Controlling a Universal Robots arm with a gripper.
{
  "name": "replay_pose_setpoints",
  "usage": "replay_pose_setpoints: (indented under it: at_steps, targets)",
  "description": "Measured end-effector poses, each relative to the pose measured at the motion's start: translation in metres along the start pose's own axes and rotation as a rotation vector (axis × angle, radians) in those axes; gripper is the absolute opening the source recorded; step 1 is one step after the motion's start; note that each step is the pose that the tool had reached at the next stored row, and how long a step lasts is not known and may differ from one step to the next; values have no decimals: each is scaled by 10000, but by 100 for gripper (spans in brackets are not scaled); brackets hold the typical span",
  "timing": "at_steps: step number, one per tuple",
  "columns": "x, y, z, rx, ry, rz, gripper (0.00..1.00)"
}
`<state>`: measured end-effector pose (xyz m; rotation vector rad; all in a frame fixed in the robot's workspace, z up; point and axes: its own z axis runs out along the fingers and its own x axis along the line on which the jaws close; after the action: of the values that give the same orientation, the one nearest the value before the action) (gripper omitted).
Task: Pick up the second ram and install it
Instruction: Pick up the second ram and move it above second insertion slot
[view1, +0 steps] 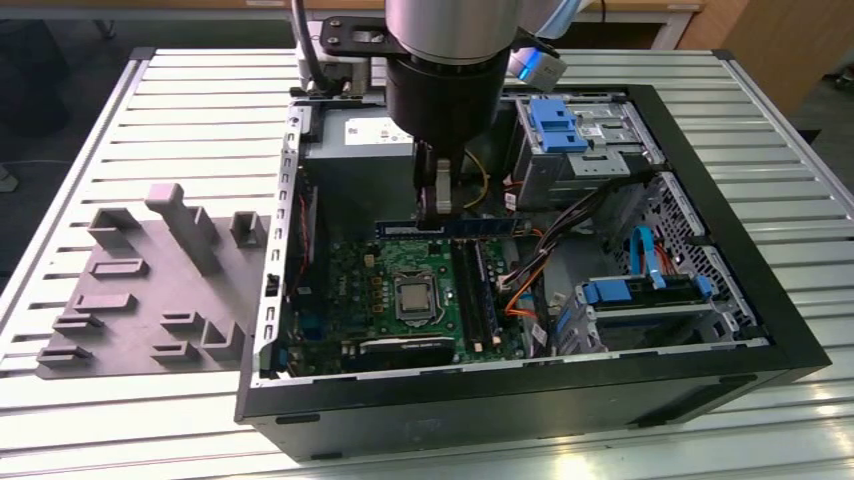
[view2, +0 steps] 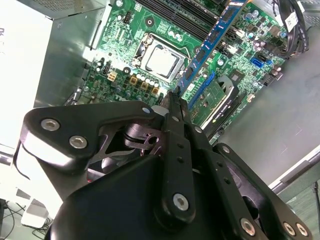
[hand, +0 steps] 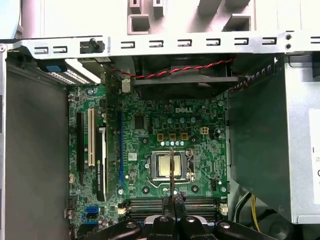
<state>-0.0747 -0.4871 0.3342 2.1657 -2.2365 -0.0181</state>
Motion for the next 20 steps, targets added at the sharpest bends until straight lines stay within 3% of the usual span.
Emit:
replay_pose_setpoints:
  at_steps: [20]
  targets:
    - [0,34,85,0,-1,1,11]
